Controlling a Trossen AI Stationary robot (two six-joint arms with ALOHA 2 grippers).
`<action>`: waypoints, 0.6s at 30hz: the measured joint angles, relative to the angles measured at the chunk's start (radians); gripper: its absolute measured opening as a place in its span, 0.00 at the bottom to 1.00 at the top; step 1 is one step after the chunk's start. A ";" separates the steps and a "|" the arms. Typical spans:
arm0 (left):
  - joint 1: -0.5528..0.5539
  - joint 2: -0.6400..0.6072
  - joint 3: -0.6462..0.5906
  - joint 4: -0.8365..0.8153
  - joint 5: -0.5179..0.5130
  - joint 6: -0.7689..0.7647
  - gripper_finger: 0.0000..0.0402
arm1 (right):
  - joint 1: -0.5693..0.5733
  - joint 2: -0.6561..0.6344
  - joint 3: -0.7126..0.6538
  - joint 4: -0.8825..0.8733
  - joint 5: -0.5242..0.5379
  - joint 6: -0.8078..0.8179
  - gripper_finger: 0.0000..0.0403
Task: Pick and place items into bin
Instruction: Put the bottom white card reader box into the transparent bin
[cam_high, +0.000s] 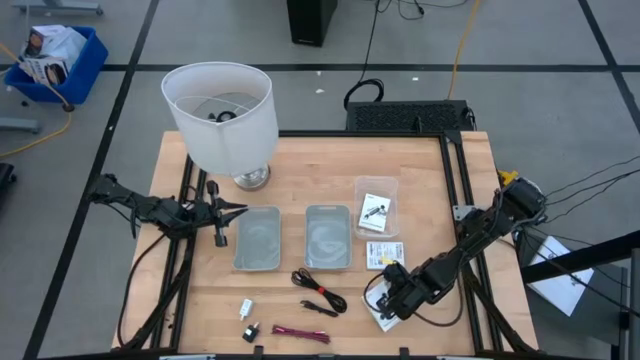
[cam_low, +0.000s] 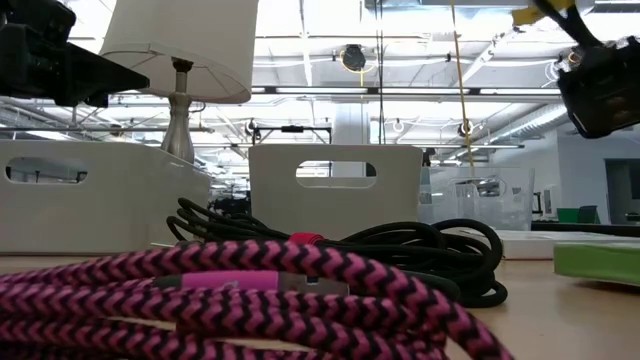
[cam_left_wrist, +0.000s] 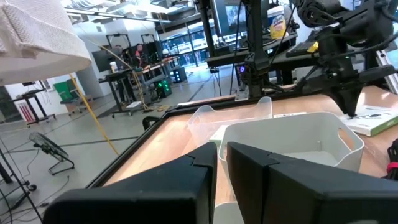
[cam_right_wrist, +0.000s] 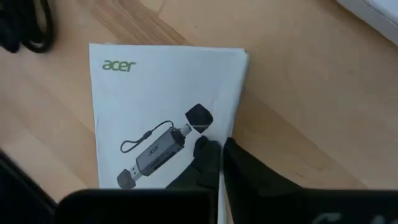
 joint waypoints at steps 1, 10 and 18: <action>0.000 0.000 0.000 0.000 0.000 0.000 0.12 | 0.001 -0.022 0.002 0.001 0.018 -0.007 0.01; 0.000 0.000 0.000 0.000 0.000 -0.003 0.12 | -0.026 -0.140 0.147 -0.189 0.148 -0.182 0.00; 0.000 0.000 0.000 0.000 0.000 0.000 0.12 | -0.106 -0.143 0.396 -0.493 0.200 -0.430 0.00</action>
